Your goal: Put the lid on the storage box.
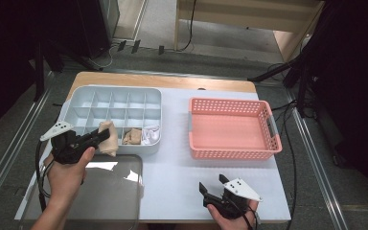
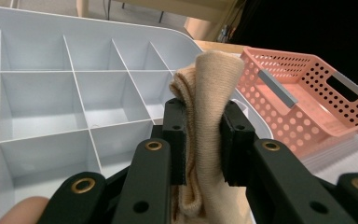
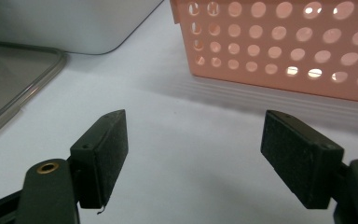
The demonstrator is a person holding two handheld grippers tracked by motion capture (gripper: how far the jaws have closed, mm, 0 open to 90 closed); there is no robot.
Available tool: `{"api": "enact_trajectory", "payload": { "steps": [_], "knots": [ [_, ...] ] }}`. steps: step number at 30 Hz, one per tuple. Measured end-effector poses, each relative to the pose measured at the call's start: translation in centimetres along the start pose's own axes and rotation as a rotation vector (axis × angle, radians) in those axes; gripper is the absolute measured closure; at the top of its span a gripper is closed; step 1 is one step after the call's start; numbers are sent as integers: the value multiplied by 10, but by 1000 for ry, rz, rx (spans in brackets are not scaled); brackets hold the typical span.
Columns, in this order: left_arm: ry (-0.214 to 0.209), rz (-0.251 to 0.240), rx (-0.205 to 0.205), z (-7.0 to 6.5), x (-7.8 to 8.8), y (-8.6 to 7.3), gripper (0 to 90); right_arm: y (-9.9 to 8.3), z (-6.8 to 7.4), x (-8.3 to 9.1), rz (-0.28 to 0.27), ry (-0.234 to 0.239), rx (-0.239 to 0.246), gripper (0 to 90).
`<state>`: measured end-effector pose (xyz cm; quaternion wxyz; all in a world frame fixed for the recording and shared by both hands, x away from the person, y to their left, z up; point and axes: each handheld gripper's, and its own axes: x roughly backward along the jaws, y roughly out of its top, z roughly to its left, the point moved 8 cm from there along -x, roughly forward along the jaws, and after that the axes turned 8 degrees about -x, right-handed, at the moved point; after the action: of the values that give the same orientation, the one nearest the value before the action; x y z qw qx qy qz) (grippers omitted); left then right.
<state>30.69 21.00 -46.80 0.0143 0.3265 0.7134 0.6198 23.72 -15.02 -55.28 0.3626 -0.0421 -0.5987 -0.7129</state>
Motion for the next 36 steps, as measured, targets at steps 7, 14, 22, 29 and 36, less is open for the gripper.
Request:
{"api": "enact_trajectory", "payload": {
  "steps": [7,14,22,29,36],
  "knots": [
    [9,6,7,6,-5,3,759,-1,1,-1,4,1,3,230],
    [14,9,3,8,-11,9,759,-1,1,-1,6,5,0,232],
    [34,8,9,15,-18,11,759,-1,0,-1,7,4,-5,234],
    [57,2,7,22,-23,14,759,-1,0,-1,6,6,-9,235],
    [88,1,7,30,-28,12,758,-2,0,-1,8,6,-9,236]
  ]
}}
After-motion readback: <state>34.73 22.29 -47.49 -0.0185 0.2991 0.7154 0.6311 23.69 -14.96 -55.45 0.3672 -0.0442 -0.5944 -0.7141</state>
